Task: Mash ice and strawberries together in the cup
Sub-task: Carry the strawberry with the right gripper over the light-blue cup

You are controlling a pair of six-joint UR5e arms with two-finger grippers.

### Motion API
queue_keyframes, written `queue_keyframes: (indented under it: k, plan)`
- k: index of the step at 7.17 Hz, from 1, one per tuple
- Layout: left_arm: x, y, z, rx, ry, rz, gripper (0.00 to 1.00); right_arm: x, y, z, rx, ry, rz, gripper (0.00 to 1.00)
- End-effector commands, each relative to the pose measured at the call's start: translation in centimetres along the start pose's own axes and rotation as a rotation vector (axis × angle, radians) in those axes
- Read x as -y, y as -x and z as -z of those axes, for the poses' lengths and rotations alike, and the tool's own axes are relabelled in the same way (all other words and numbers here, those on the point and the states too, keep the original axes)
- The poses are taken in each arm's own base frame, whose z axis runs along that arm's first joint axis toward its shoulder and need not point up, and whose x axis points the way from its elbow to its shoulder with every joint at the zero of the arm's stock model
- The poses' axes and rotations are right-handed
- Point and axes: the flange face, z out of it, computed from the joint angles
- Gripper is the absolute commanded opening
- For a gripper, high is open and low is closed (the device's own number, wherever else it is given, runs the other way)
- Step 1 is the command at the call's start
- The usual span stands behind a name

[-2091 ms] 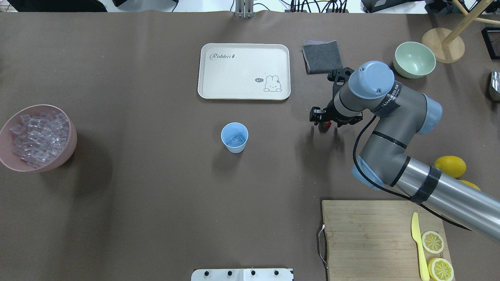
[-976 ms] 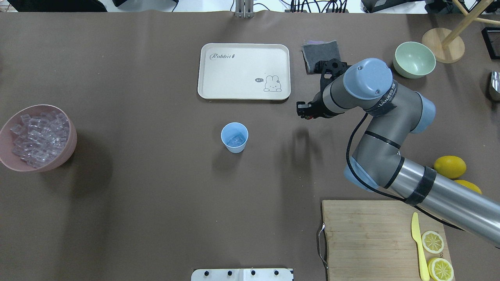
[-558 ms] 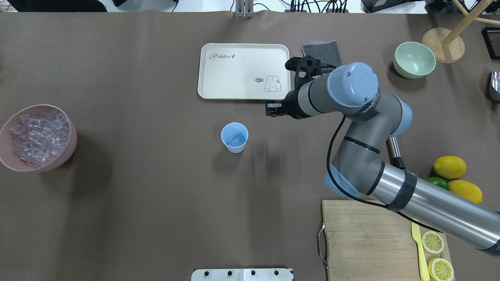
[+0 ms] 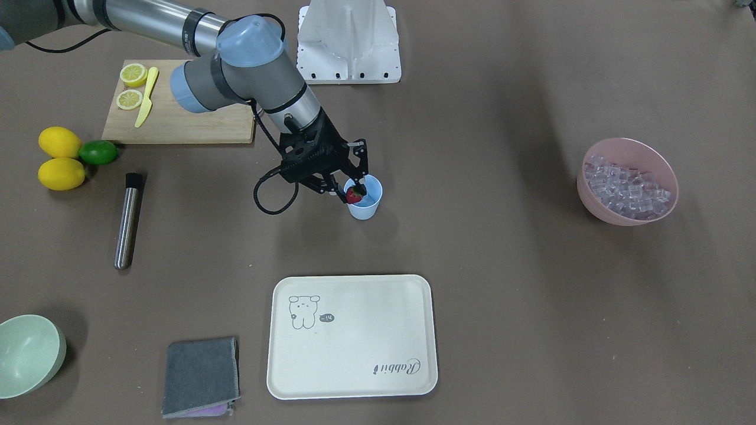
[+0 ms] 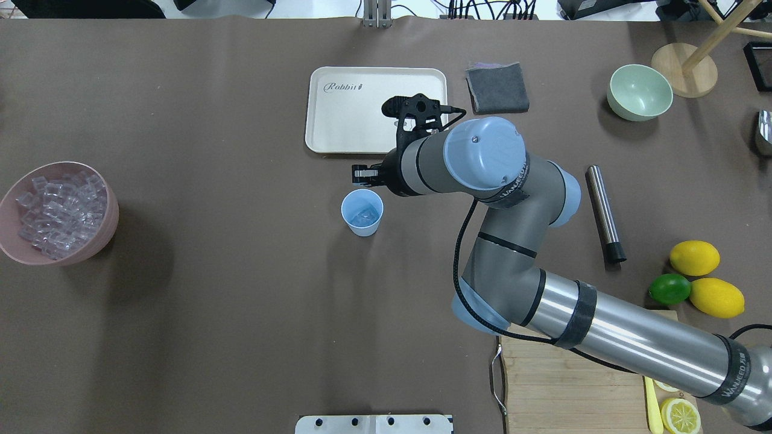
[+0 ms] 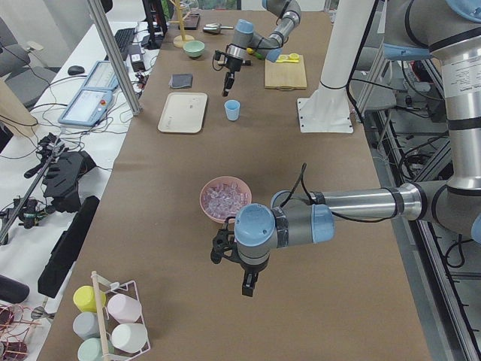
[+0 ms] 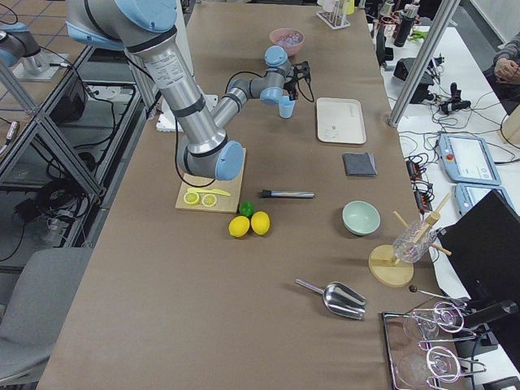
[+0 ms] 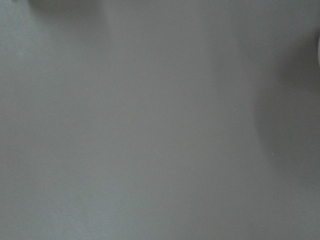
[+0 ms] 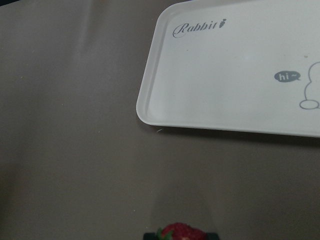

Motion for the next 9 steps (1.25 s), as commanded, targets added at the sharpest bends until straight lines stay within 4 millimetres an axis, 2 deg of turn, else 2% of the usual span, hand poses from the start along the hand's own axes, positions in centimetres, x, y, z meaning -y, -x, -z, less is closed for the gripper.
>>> queue_keyframes:
  k: [1,2,4,5,8,9]
  plan:
    - [-0.1,0.1,-0.1,-0.001,0.003,0.005,0.99,-0.9,1.1,-0.4,0.001,-0.013,0.013,0.0]
    - [-0.5,0.1,-0.3,-0.003,0.007,0.009,0.99,-1.2,1.4,-0.3,0.007,-0.009,0.005,0.16]
    - [-0.5,0.1,-0.3,-0.003,0.007,0.008,0.99,-2.7,1.9,-0.8,0.014,0.013,0.01,0.86]
    - [-0.6,0.1,-0.3,-0.005,0.008,0.009,0.99,-3.1,1.9,-0.9,0.012,0.02,0.013,0.97]
    - [-1.0,0.2,-0.5,-0.006,0.011,0.012,0.99,-3.2,1.5,-1.1,-0.012,0.044,0.013,0.98]
    - [-1.1,0.2,-0.6,-0.006,0.012,0.013,0.99,-2.0,1.3,-0.1,-0.078,0.079,0.002,0.98]
